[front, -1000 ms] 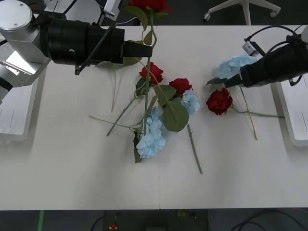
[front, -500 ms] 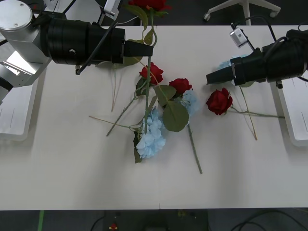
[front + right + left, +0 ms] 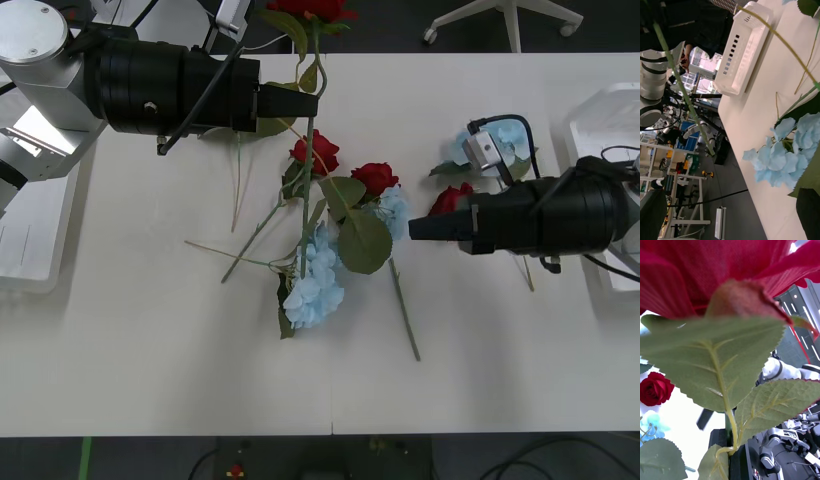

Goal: Put the red flowers into the right box and the blue flowers into the left box

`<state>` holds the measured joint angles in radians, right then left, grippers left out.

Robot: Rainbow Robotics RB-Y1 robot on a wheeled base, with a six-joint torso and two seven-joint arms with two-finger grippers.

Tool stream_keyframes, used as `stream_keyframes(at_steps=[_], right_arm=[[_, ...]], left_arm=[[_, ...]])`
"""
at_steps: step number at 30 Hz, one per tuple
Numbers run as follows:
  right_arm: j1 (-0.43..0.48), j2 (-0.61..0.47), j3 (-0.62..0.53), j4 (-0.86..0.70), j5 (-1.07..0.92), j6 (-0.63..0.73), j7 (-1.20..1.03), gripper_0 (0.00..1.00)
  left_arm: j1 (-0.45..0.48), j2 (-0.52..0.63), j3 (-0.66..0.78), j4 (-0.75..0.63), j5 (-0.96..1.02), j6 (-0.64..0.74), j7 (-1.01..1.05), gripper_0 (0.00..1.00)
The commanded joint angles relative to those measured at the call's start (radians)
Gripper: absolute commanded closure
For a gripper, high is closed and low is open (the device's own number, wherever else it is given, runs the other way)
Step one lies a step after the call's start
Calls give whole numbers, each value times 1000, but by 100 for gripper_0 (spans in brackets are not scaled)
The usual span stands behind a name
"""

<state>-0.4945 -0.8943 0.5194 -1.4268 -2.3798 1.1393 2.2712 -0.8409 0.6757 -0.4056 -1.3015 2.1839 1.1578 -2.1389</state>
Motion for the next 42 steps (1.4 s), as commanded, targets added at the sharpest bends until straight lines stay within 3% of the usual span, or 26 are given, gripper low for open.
stream_keyframes(at_steps=[1,21,32,42], right_arm=[[82,-12,-39,-121,-29,-53,10,0],[128,337,-76,-153,2,-150,39,0],[113,414,-82,-153,139,-260,42,0],[85,457,-75,-153,140,-314,24,0]], left_arm=[[5,-10,-6,-30,16,-9,-73,100],[5,-10,-6,-30,16,-9,-73,100],[5,-10,-6,-30,16,-9,-73,100],[5,-10,-6,-30,16,-9,-73,100]])
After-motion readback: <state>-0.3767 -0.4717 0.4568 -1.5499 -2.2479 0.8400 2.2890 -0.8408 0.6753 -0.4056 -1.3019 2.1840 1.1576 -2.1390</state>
